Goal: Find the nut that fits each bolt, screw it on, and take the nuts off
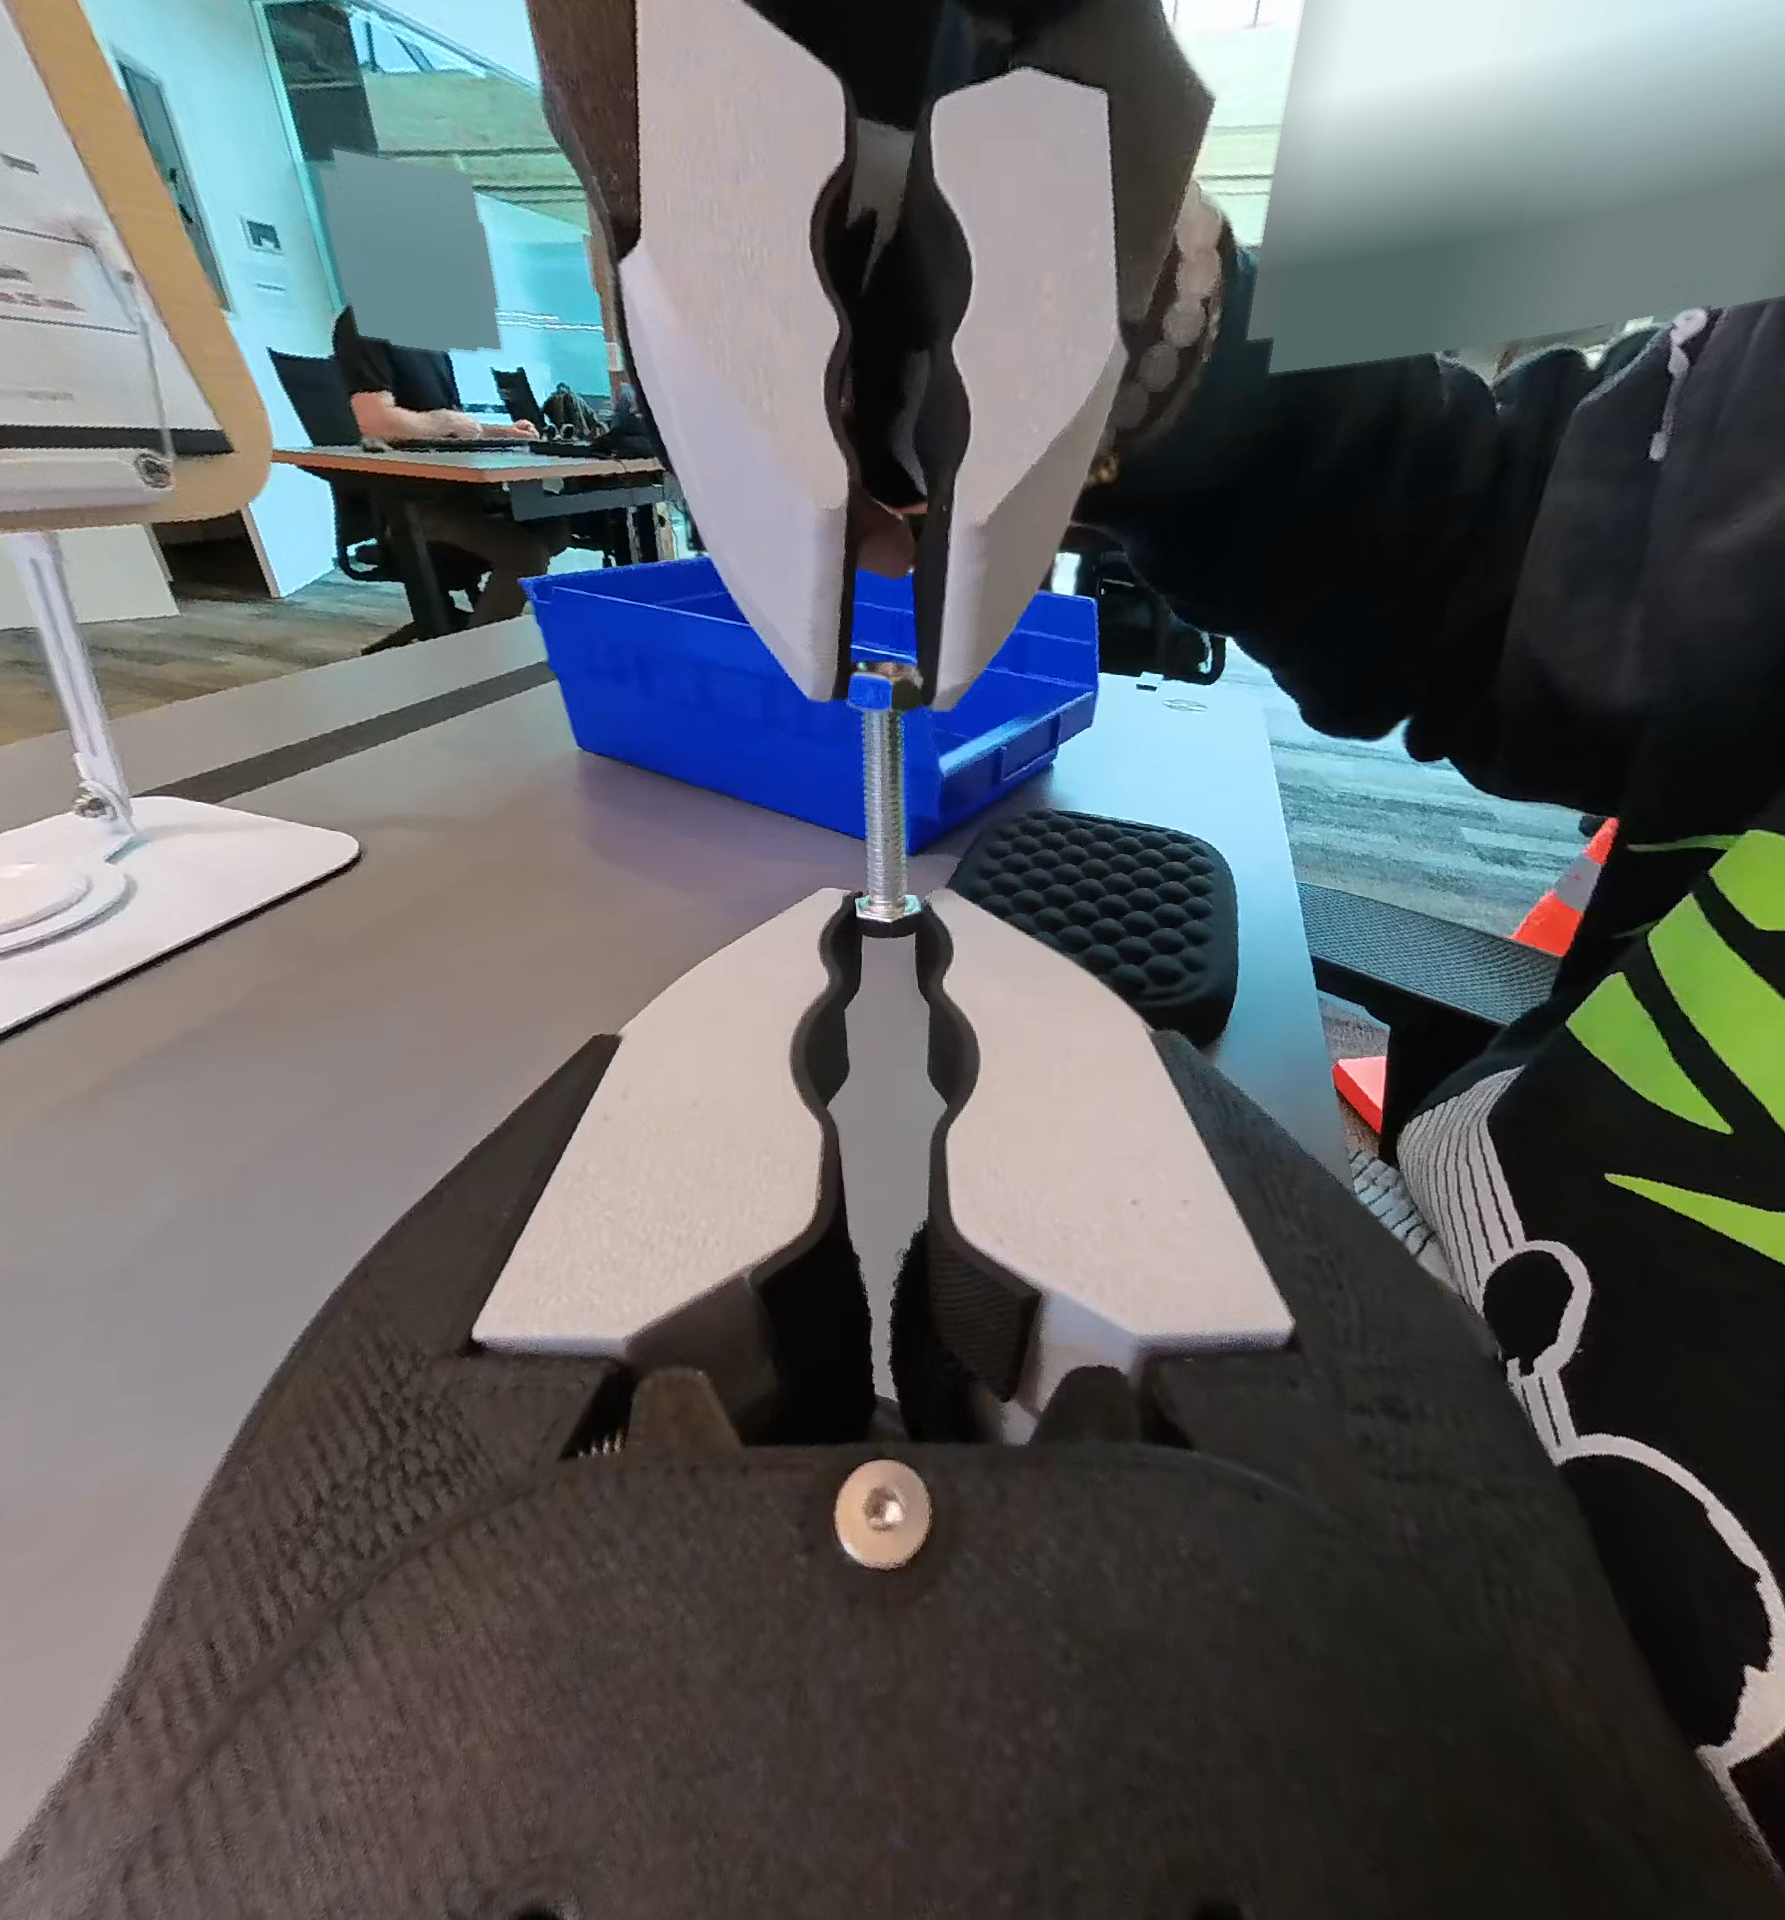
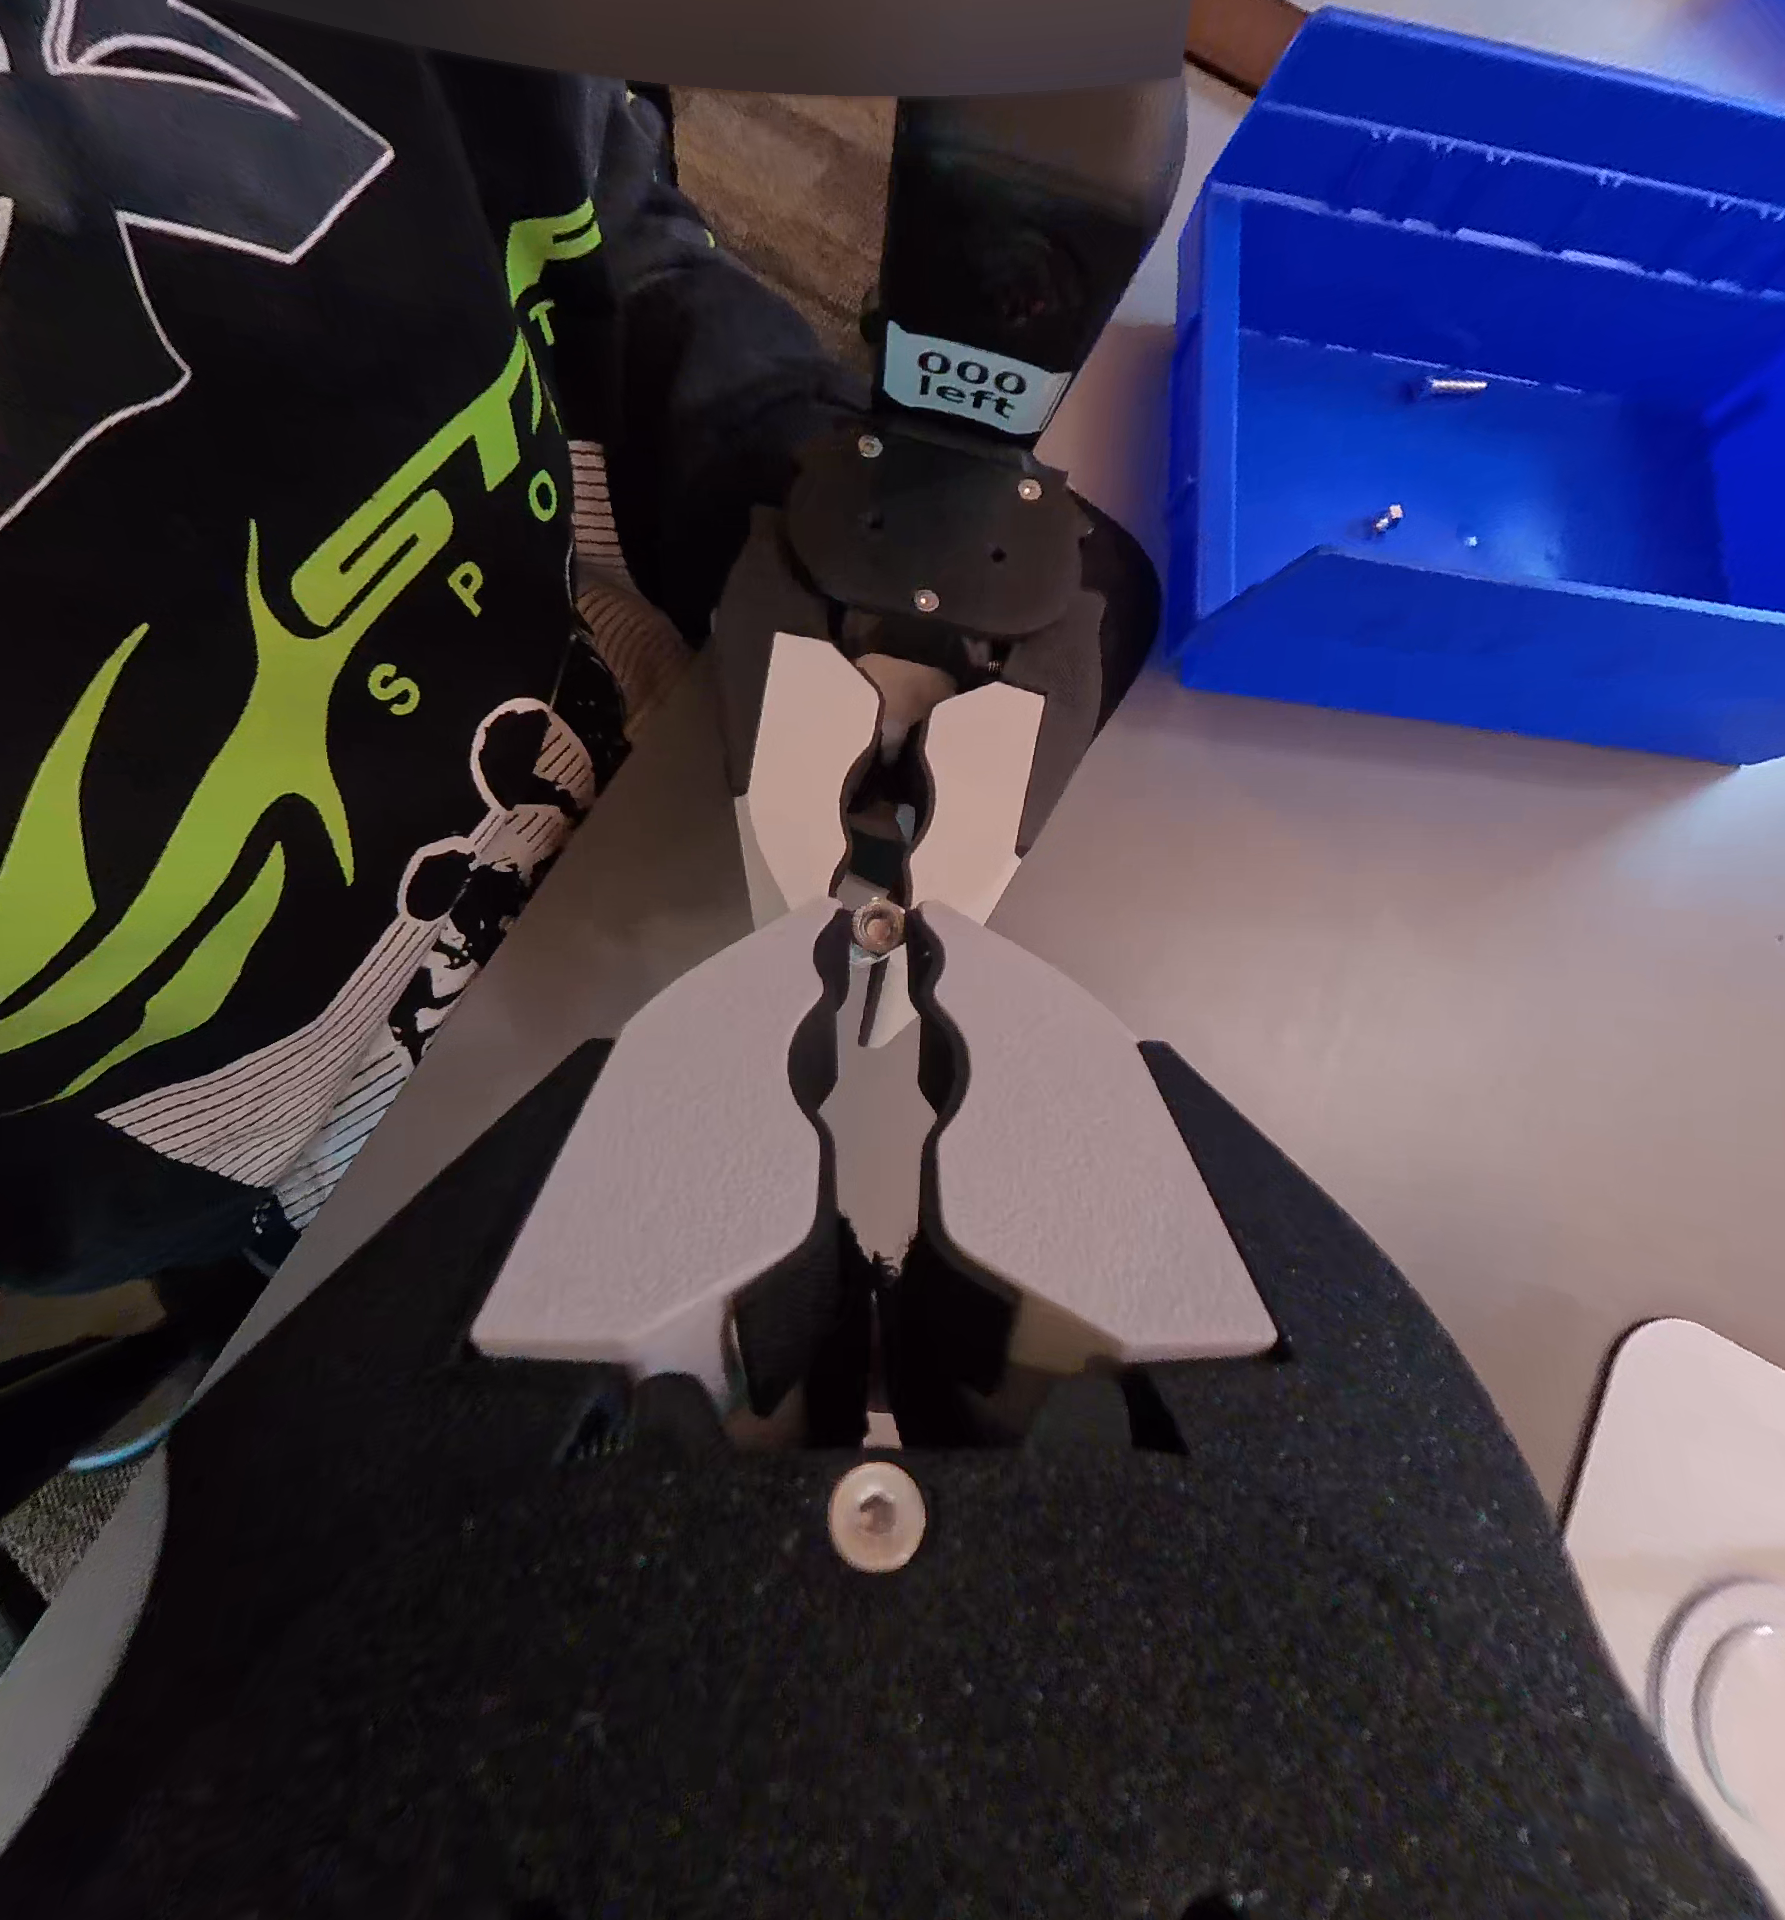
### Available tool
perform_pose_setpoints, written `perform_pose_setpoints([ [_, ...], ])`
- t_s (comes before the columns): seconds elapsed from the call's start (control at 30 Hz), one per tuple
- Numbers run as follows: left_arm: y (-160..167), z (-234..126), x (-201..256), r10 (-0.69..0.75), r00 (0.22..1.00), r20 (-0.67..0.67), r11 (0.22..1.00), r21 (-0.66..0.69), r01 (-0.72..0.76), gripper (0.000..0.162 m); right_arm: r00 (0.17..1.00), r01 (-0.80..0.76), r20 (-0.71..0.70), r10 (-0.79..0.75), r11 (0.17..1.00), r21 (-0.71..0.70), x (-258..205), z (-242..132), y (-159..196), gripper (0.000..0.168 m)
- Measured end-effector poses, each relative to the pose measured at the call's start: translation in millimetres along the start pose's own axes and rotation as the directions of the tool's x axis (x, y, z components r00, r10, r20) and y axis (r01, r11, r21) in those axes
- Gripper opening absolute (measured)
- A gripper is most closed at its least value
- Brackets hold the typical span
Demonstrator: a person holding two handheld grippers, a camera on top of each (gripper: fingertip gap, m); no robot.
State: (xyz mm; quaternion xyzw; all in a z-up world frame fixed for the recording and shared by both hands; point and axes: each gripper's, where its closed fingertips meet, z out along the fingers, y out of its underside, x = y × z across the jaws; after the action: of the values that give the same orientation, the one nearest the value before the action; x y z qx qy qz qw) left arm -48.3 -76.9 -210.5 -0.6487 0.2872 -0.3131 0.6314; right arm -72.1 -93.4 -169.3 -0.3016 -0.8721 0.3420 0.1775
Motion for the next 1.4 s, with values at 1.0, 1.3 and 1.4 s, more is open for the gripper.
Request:
perform_pose_setpoints([
  [1.0, 5.4, 1.2, -22.3, 0.012, 0.981, 0.192, 0.999, -0.039, -0.004, 0.010, 0.923, -0.261, -0.275, 0.269, 0.963, 0.068, 18.9, -0.8, 10.0, 0.029],
  [1.3, 4.2, 0.7, -22.2, 0.020, 0.981, 0.194, 0.999, -0.030, -0.014, 0.010, 0.871, -0.296, -0.183, 0.456, 0.784, 0.546, 12.3, 4.9, 0.1, 0.057],
  [1.4, 4.9, 1.0, -23.3, 0.019, 0.980, 0.201, 0.999, -0.037, -0.012, 0.010, 0.865, -0.266, -0.199, 0.460, 0.758, 0.596, 10.9, 5.0, -1.9, 0.056],
])
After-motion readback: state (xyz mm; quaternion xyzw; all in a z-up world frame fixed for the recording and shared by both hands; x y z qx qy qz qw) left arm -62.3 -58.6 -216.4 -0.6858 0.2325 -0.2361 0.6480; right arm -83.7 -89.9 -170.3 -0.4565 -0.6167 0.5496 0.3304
